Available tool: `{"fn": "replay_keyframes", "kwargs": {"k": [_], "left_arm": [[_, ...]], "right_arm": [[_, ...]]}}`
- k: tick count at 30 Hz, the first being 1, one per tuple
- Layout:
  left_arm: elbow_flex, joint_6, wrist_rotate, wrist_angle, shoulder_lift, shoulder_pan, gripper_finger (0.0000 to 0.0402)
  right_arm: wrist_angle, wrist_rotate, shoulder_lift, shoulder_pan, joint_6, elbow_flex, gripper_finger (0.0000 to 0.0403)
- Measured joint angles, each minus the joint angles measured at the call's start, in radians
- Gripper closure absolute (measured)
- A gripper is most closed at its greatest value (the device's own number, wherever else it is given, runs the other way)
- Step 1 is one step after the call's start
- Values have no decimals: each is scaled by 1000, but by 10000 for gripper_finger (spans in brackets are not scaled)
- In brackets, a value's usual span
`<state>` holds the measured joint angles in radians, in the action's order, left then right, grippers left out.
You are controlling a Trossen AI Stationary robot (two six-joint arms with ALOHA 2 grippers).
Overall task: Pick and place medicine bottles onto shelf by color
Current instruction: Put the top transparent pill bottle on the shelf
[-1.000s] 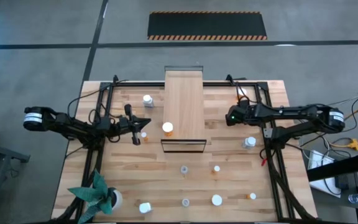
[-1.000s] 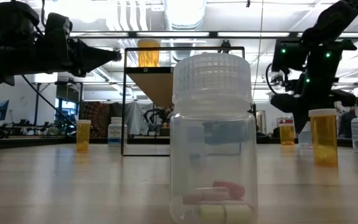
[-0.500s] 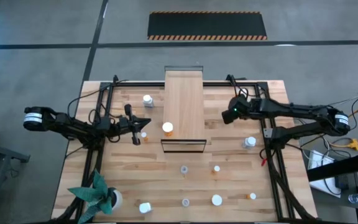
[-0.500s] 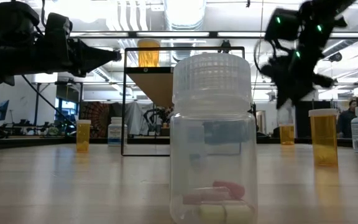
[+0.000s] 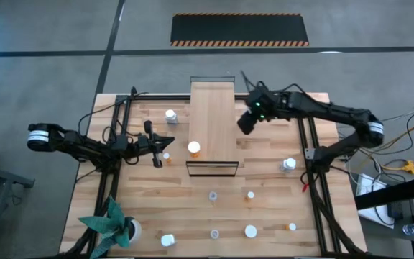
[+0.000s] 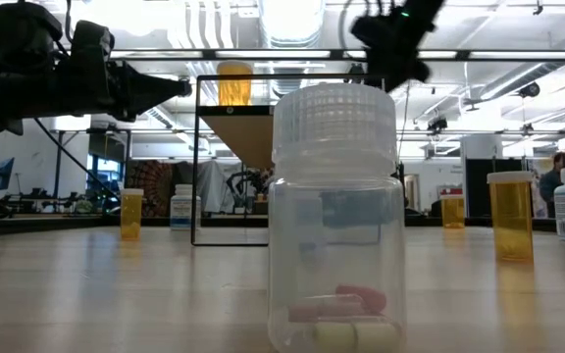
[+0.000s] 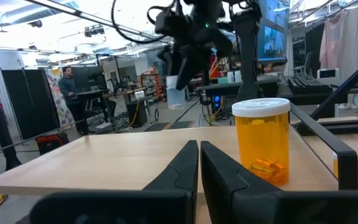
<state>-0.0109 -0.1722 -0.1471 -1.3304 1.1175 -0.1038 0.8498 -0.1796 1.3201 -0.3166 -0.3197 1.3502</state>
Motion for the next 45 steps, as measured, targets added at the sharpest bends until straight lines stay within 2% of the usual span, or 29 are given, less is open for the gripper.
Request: {"fn": "replay_keyframes", "kwargs": {"k": [10, 14, 25, 33, 37, 45], "left_arm": [[0, 0, 0, 0, 0, 0, 400], [0, 0, 0, 0, 0, 0, 400], [0, 0, 0, 0, 0, 0, 400], [0, 0, 0, 3, 0, 0, 400], [0, 0, 0, 3, 0, 0, 400], [1, 0, 0, 3, 0, -1, 400]], "right_arm": [[13, 142, 284, 56, 186, 331, 268], [22, 210, 392, 71, 252, 422, 268], [110, 286, 597, 103, 375, 663, 268], [148, 296, 663, 107, 400, 748, 268], [146, 336, 679, 110, 411, 756, 268], [143, 337, 684, 115, 412, 757, 268]]}}
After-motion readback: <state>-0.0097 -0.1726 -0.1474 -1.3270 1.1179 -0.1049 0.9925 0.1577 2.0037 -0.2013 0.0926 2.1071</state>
